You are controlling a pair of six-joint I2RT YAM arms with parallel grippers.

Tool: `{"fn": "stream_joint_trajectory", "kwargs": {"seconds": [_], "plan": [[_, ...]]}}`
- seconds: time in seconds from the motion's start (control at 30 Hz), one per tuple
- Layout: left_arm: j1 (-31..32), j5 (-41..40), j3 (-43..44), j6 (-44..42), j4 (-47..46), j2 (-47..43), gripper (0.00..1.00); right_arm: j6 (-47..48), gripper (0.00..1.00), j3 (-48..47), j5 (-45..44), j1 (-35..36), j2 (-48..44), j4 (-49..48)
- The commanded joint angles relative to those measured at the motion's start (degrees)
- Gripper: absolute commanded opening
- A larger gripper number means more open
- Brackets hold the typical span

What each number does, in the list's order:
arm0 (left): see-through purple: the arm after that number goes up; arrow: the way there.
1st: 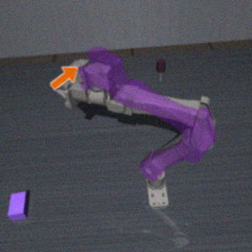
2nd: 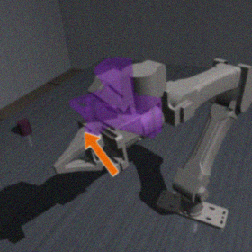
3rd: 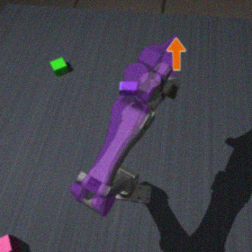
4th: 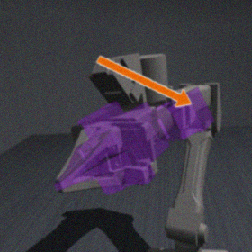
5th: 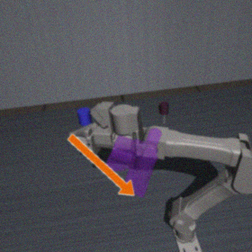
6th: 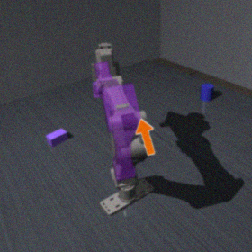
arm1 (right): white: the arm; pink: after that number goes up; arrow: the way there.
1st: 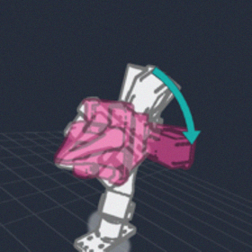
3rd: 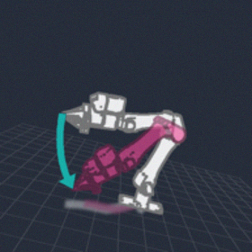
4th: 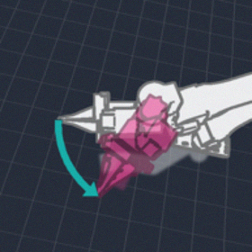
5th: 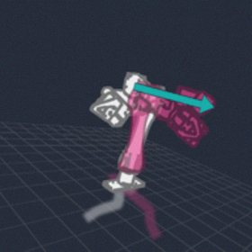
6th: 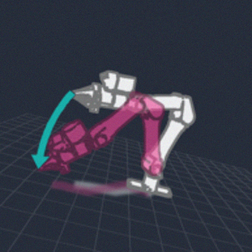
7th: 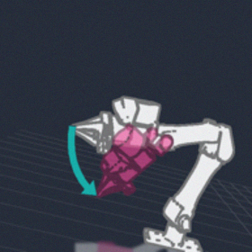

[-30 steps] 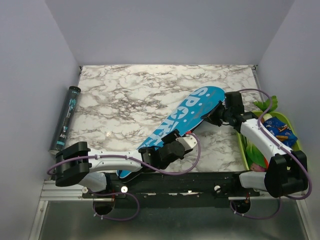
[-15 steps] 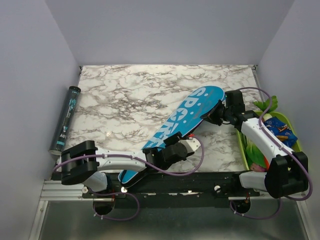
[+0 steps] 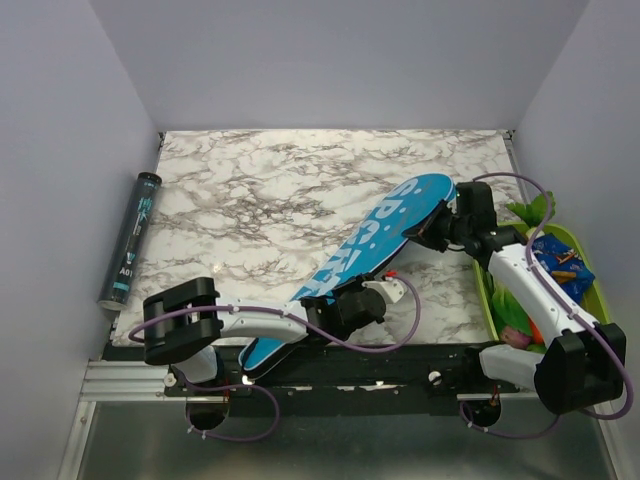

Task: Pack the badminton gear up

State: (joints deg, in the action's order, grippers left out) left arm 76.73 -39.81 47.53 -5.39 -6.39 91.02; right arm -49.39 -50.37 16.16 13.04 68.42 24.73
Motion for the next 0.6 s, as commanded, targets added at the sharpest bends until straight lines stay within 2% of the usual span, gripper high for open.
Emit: {"fn": "stream_joint_trajectory", "kwargs": {"seconds": [0.0,0.03,0.13,0.17,0.27,0.57], "plan": [[0.35,-5.71,1.78,-0.15,1.21,0.56,0.14,2.18,0.01,0.53,4.67,0.67,-2.15,-0.21],[0.26,-6.32,1.87,-0.06,1.9,0.56,0.02,2.88,0.01,0.8,4.67,0.67,-2.24,-0.21],[0.26,-9.05,3.27,1.17,5.76,1.35,0.0,4.73,0.25,1.06,5.19,0.59,-1.98,-0.04],[0.26,-9.66,3.62,1.43,6.3,1.7,0.0,5.26,0.38,0.89,5.02,0.67,-1.89,0.31],[-0.53,-12.21,4.42,2.75,9.99,2.49,0.0,7.02,0.51,0.27,1.61,0.67,-2.76,2.42],[-2.11,-12.22,0.73,4.51,11.93,-1.11,0.0,11.33,0.54,-4.91,-10.87,0.67,-4.35,10.24]]}}
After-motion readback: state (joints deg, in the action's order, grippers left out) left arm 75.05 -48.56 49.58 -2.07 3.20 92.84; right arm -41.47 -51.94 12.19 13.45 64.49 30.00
